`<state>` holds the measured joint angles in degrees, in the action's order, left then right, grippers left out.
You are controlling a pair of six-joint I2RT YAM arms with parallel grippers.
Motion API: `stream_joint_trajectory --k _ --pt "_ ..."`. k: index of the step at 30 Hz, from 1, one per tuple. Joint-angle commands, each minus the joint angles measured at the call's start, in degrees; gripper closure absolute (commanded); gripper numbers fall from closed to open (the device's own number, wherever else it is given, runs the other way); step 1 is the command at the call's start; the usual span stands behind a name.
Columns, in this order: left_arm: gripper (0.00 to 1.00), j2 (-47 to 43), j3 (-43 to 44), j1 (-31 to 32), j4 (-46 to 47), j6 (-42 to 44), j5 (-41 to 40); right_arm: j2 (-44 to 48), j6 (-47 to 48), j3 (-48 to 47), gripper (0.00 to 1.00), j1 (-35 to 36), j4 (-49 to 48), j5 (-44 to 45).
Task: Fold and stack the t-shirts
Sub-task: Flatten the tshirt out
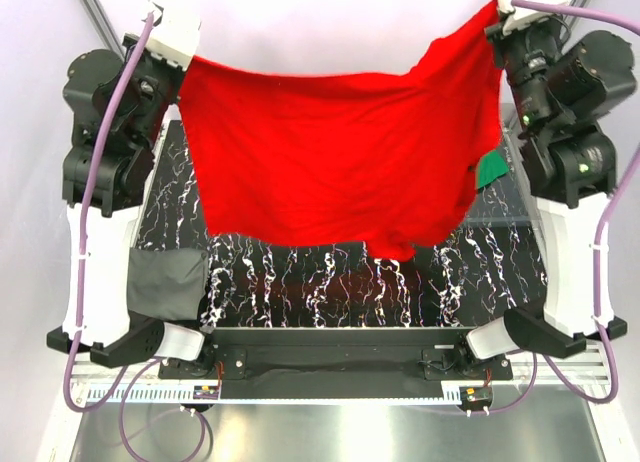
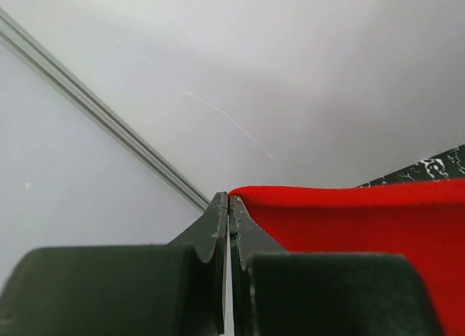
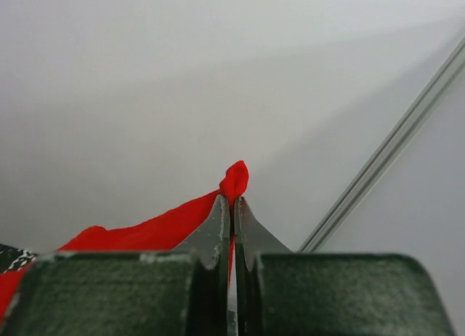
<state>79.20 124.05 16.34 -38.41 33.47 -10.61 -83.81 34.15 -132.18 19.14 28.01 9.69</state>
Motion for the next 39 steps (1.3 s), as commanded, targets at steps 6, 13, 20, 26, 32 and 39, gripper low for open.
stream_joint_trajectory --k 6,13,20,26,32,39 --pt "1.0 2.8 -5.6 0.1 10.5 2.4 -4.2 -9.0 3.6 0.5 1.0 0.2 -11.8 5.6" --pt "1.0 6.8 -7.5 0.1 15.0 3.3 -5.4 -18.0 5.4 -4.8 1.0 0.3 -14.8 7.2" --pt "1.0 7.5 -1.4 0.1 15.9 3.6 -5.1 -19.8 7.9 -11.7 1.0 0.3 -16.7 5.4" --pt "1.0 2.5 -4.0 0.1 15.7 4.4 -3.8 -13.1 7.5 -8.0 1.0 0.5 -16.2 6.2" --pt "1.0 -3.8 -8.5 0.2 14.0 2.8 -3.4 -0.8 6.5 3.9 1.0 1.3 -13.0 5.1" --pt "1.0 -9.6 -11.1 0.2 10.9 1.1 -2.2 10.6 -6.6 8.4 1.0 1.4 -0.4 -2.4"
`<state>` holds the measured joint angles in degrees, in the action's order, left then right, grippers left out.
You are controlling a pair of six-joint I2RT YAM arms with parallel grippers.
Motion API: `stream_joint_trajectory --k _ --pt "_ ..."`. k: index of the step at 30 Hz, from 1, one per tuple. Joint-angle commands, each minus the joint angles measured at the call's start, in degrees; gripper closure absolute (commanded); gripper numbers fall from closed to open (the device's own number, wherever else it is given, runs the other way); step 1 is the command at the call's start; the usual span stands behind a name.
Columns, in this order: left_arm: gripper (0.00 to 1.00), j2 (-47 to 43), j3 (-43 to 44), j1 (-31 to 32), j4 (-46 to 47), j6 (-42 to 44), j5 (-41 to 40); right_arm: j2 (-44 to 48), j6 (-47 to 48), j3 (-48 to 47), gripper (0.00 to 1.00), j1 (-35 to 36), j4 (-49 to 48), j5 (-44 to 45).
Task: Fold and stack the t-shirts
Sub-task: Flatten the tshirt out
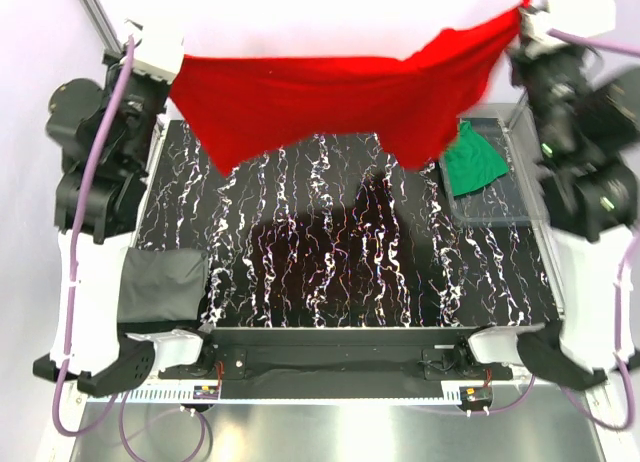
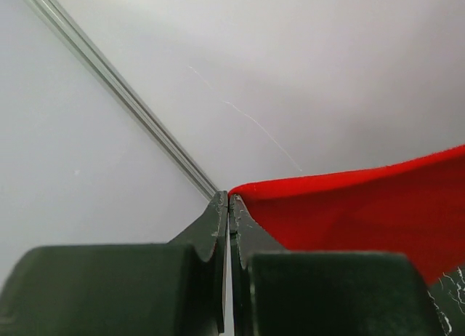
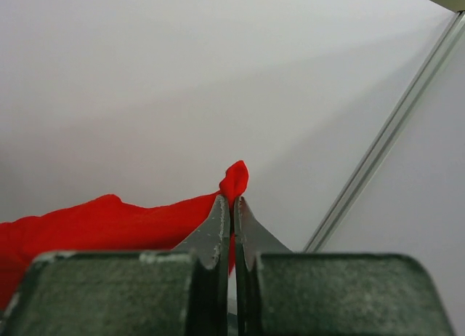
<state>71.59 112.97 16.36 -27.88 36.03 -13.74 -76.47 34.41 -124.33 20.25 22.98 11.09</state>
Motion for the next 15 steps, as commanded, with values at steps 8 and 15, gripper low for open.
stream_joint_trajectory --k 8,15 --pt "1.0 -3.9 6.8 -1.5 -4.6 -5.2 6.7 7.7 -5.1 -1.4 1.0 0.2 8.7 -5.6" --pt "1.0 -2.2 1.3 -1.9 -4.6 -3.1 6.3 4.7 -0.4 5.0 1.0 0.2 1.6 -4.9"
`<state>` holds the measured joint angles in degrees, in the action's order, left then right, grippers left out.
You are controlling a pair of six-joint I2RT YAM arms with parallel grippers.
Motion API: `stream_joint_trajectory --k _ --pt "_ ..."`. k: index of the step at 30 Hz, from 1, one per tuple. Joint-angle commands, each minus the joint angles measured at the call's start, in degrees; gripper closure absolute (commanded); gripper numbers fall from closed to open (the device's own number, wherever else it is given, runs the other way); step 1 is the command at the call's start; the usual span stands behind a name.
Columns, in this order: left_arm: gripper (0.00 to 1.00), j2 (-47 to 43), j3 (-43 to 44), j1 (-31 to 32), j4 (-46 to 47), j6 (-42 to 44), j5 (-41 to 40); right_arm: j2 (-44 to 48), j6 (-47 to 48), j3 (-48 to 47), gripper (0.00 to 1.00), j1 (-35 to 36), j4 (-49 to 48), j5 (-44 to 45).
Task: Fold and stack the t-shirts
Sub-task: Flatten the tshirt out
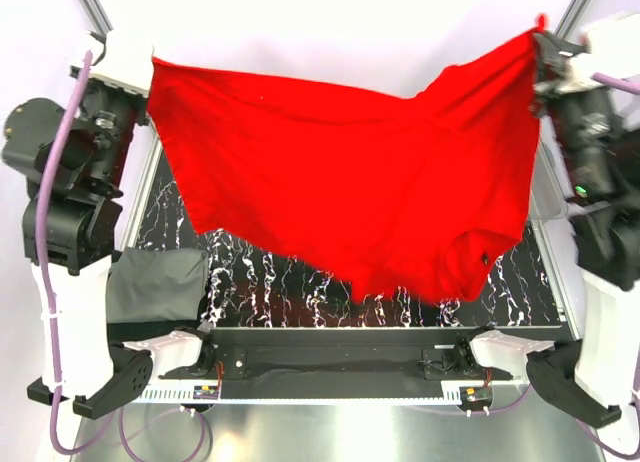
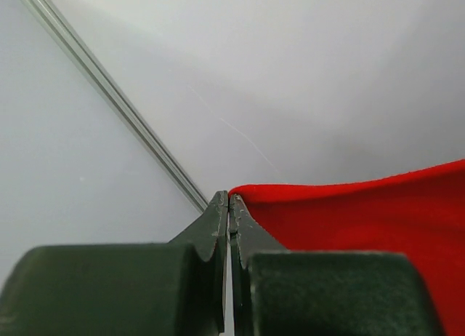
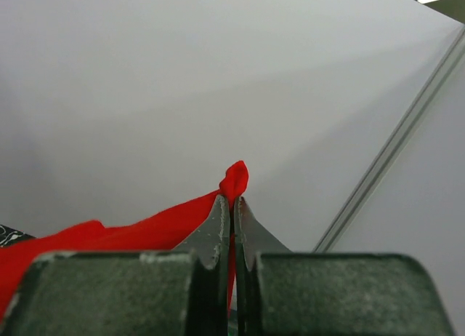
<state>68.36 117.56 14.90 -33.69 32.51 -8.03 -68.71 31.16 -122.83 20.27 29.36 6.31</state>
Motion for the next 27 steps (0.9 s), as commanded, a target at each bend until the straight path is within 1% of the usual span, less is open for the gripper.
stream_joint_trajectory --k 1,2,4,5,6,7,8,9,11,12,13,15,16,17,18,19,20,21,22,23,24,25,26,27 --pt "1.0 0.6 -5.6 -0.4 1.3 -0.2 0.5 -3.5 3.5 7.1 1.0 0.2 -7.3 -0.3" --pt "1.0 0.3 -10.5 -0.4 1.3 -0.4 0.6 -4.0 3.6 8.9 1.0 0.2 -8.3 -0.5" --pt "1.0 -0.2 -15.8 -0.7 1.6 -1.7 1.0 -5.1 3.3 14.5 1.0 0.3 -11.5 -1.1" --pt "1.0 0.0 -20.8 -0.8 2.0 -2.1 1.3 -5.6 3.3 16.5 1.0 0.2 -12.7 -1.2" --pt "1.0 0.2 -23.2 -1.3 2.8 -2.3 1.4 -6.2 3.3 20.1 1.0 0.2 -13.6 -1.6" --pt "1.0 1.0 -25.4 -1.5 3.5 -2.3 1.4 -7.3 3.6 22.1 1.0 0.2 -15.6 -1.6" --pt "1.0 1.5 -29.8 -2.1 4.3 -2.2 1.6 -8.2 3.9 23.7 1.0 0.2 -16.4 -1.6" --pt "1.0 2.0 -32.0 -3.0 7.2 -1.9 1.9 -9.0 4.4 26.8 1.0 0.3 -17.0 -2.1" --pt "1.0 5.0 -36.4 -3.8 10.0 -1.7 2.5 -12.1 5.9 30.0 1.0 0.1 -20.3 -1.7" --pt "1.0 6.7 -36.9 -4.7 11.5 -1.6 2.8 -13.5 6.5 31.2 1.0 0.1 -21.3 -1.4" --pt "1.0 10.7 -37.0 -5.0 12.2 -1.6 3.4 -16.6 7.2 32.8 1.0 -0.1 -23.3 -1.6" --pt "1.0 15.6 -35.4 -5.6 13.6 -1.4 4.3 -20.4 7.7 33.4 1.0 -0.8 -25.0 -1.9" --pt "1.0 20.6 -34.2 -5.8 13.7 -1.5 5.1 -24.8 7.7 33.0 1.0 -1.2 -27.1 -1.7" --pt "1.0 23.3 -31.6 -6.0 13.9 -1.5 5.3 -27.2 7.8 32.0 1.0 -2.0 -27.5 -1.6" --pt "1.0 25.8 -30.1 -6.6 14.4 -1.7 5.2 -30.0 7.9 29.3 1.0 -2.5 -27.7 -1.0" --pt "1.0 30.7 -28.5 -6.9 14.4 -1.5 5.4 -35.6 7.5 27.3 1.0 -3.0 -27.9 -0.2" --pt "1.0 33.2 -25.5 -7.2 14.4 -1.2 5.3 -38.7 7.4 25.1 1.0 -3.9 -27.9 0.2" --pt "1.0 35.6 -23.8 -8.1 14.4 -1.2 5.3 -41.7 7.4 20.2 1.0 -4.3 -28.0 2.0" --pt "1.0 40.0 -22.1 -8.5 14.4 -1.3 5.3 -47.9 7.9 17.6 1.0 -4.5 -27.5 3.2" --pt "1.0 42.2 -18.8 -8.8 14.4 -1.3 5.0 -51.1 8.2 14.8 1.0 -4.8 -27.3 4.1" --pt "1.0 44.3 -17.0 -9.4 14.1 -1.6 4.9 -54.3 8.6 9.2 1.0 -5.0 -26.7 5.7" --pt "1.0 47.8 -15.5 -9.6 14.0 -1.6 4.5 -59.9 9.4 6.5 1.0 -5.0 -26.1 6.3" --pt "1.0 51.0 -12.6 -9.9 13.7 -1.6 3.9 -65.1 10.2 1.2 1.0 -5.2 -25.3 6.8" --pt "1.0 51.0 -11.1 -10.0 13.5 -1.5 3.9 -65.1 10.2 -1.3 1.0 -5.2 -25.3 7.2"
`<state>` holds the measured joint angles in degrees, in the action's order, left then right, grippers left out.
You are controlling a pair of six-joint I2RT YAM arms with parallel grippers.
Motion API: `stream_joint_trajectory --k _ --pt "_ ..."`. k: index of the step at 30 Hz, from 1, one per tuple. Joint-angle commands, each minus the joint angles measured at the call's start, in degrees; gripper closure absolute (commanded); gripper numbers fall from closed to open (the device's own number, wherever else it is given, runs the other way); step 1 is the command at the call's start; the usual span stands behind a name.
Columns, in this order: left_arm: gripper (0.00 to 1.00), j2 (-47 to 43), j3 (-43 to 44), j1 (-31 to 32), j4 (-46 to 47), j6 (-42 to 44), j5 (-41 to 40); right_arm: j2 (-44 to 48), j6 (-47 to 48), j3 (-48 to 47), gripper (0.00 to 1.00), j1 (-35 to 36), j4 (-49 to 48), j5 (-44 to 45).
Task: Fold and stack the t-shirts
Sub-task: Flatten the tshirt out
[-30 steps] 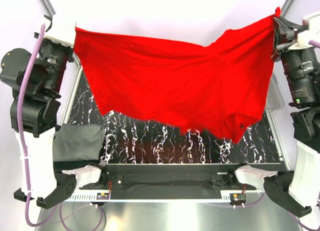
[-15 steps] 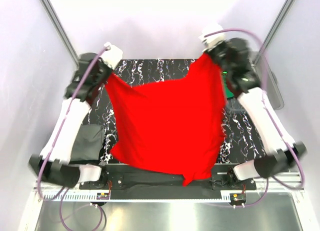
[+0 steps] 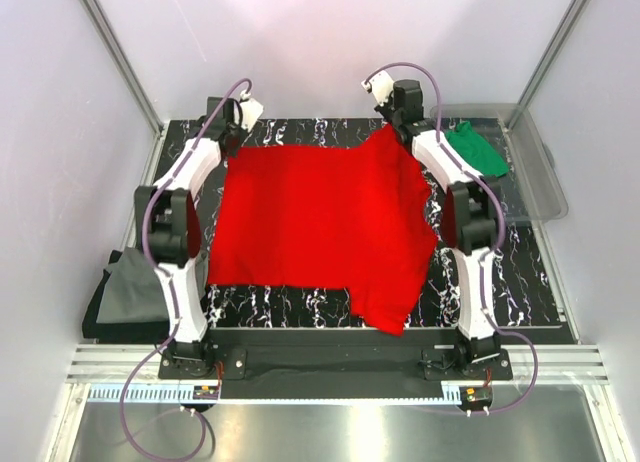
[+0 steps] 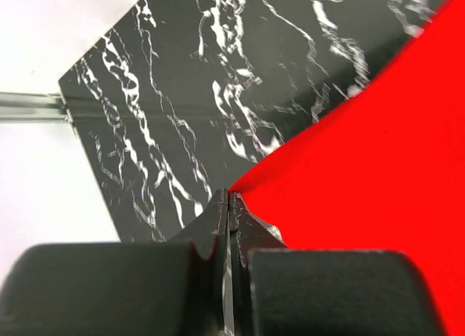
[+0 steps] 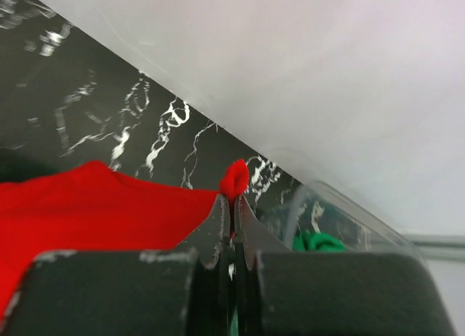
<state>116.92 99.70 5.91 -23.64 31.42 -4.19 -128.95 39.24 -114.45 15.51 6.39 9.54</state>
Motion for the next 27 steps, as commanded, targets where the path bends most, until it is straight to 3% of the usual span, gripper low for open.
stream_joint_trajectory --k 1,6,9,17,27 --pt "1.0 5.1 8.0 -1.1 3.4 -0.3 0.0 -9.8 3.0 -12.5 1.0 -0.3 -1.8 4.5" --pt "1.0 11.9 15.9 -1.2 3.5 0.0 -1.4 -24.0 3.6 -32.3 1.0 -0.4 3.2 6.4" --pt "1.0 15.0 19.2 -1.3 4.0 -0.4 -1.8 -26.4 3.8 -35.7 1.0 -0.5 3.0 5.9" --pt "1.0 19.0 23.1 -1.5 6.8 -0.8 -3.7 -28.6 -0.9 -36.9 1.0 -1.2 -2.5 4.3" --pt "1.0 15.4 20.2 -2.2 9.3 -0.7 -6.4 -27.7 -1.5 -35.9 1.0 -1.4 -5.3 5.2"
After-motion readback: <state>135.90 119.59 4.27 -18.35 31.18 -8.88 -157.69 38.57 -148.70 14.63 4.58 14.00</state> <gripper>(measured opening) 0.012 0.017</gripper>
